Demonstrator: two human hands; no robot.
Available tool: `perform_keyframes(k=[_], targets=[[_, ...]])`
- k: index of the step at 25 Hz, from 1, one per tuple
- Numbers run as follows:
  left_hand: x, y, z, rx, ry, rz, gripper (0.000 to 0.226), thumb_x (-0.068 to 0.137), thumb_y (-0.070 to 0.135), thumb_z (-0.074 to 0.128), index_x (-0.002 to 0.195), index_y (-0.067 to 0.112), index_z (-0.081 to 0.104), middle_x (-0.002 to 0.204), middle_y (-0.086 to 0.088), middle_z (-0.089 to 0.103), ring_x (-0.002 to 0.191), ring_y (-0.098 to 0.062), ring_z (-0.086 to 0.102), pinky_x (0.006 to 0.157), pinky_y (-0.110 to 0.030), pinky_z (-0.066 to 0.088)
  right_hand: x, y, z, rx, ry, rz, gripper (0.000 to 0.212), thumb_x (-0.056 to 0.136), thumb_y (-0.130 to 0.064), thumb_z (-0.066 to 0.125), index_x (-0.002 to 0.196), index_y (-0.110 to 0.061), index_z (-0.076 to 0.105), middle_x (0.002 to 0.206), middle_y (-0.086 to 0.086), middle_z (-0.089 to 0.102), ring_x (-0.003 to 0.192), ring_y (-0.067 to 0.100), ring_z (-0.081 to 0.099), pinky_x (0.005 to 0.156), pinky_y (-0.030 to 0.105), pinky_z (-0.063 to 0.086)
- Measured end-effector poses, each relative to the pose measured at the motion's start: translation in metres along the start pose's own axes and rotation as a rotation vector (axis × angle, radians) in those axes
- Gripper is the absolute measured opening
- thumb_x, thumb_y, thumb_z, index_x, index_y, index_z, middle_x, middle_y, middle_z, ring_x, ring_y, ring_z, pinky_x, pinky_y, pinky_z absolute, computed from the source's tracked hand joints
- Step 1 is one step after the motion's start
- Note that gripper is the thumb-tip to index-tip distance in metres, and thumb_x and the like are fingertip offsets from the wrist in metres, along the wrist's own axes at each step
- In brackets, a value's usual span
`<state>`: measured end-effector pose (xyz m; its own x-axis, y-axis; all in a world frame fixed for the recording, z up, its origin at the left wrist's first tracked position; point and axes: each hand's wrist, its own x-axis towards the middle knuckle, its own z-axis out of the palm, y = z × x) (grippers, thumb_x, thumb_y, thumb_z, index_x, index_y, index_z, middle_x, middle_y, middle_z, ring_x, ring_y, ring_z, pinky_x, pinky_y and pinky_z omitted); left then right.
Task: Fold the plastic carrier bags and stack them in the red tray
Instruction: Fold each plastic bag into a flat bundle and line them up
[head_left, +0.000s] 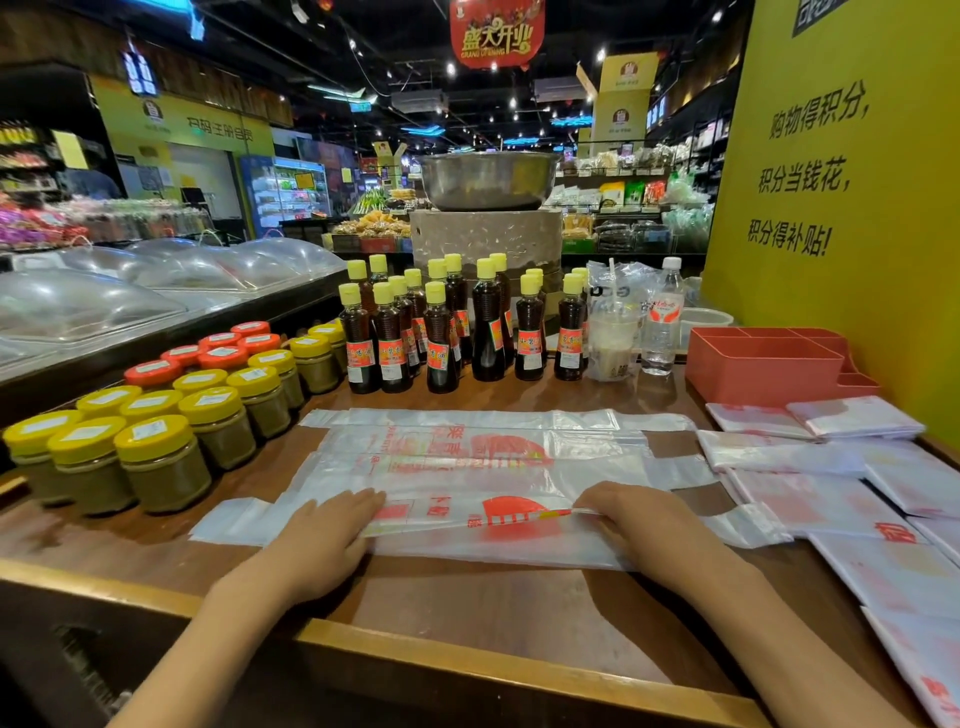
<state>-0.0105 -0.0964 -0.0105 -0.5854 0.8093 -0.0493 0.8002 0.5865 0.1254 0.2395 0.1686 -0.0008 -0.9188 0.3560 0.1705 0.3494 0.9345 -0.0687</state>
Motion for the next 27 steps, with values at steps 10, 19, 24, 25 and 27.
perform_keyframes(k=[10, 19, 24, 25, 27], targets=[[-0.018, -0.034, -0.072, -0.304, -0.096, 0.041, 0.036, 0.093, 0.029, 0.063, 0.126, 0.042, 0.056, 0.121, 0.018, 0.062, 0.114, 0.002, 0.057, 0.107, -0.027, 0.044, 0.043, 0.003, -0.059, 0.190, -0.238, -0.048, 0.017, 0.095, -0.022, 0.059, 0.103, -0.022, 0.074, 0.100, -0.009, 0.072, 0.090, 0.006, 0.064, 0.088, 0.032, 0.054], [0.035, 0.019, -0.050, 0.078, 0.299, 0.089, 0.052, 0.102, 0.037, 0.040, 0.152, 0.023, 0.036, 0.155, 0.002, 0.043, 0.141, -0.017, 0.039, 0.117, -0.038, 0.028, 0.099, -0.025, -0.046, -0.105, -0.198, 0.076, 0.033, 0.100, -0.023, 0.055, 0.131, -0.027, 0.062, 0.133, -0.002, 0.062, 0.118, 0.020, 0.058, 0.103, 0.037, 0.044], [0.050, 0.051, 0.014, -0.045, 0.031, 0.104, 0.057, 0.107, 0.047, 0.020, 0.159, 0.027, 0.013, 0.167, 0.003, 0.010, 0.153, -0.016, 0.008, 0.124, -0.044, 0.003, 0.094, -0.092, 0.017, 0.014, -0.093, -0.070, 0.047, 0.107, -0.037, 0.029, 0.150, -0.023, 0.042, 0.154, 0.003, 0.044, 0.141, 0.022, 0.039, 0.120, 0.046, 0.020], [0.052, 0.050, 0.020, -0.059, 0.018, 0.092, 0.057, 0.107, 0.047, 0.017, 0.159, 0.028, 0.009, 0.168, 0.005, 0.005, 0.154, -0.015, 0.004, 0.123, -0.043, 0.000, 0.089, -0.101, 0.030, 0.059, -0.122, -0.078, 0.050, 0.108, -0.040, 0.025, 0.155, -0.023, 0.034, 0.161, 0.001, 0.034, 0.148, 0.020, 0.029, 0.122, 0.047, 0.015], [0.056, 0.046, 0.027, -0.046, 0.006, 0.078, 0.057, 0.107, 0.046, 0.015, 0.160, 0.027, 0.004, 0.167, 0.007, -0.001, 0.153, -0.012, -0.002, 0.123, -0.042, -0.003, 0.083, -0.106, 0.048, 0.110, -0.161, -0.045, 0.055, 0.108, -0.045, 0.019, 0.160, -0.025, 0.021, 0.167, -0.003, 0.018, 0.153, 0.016, 0.014, 0.125, 0.045, 0.006]])
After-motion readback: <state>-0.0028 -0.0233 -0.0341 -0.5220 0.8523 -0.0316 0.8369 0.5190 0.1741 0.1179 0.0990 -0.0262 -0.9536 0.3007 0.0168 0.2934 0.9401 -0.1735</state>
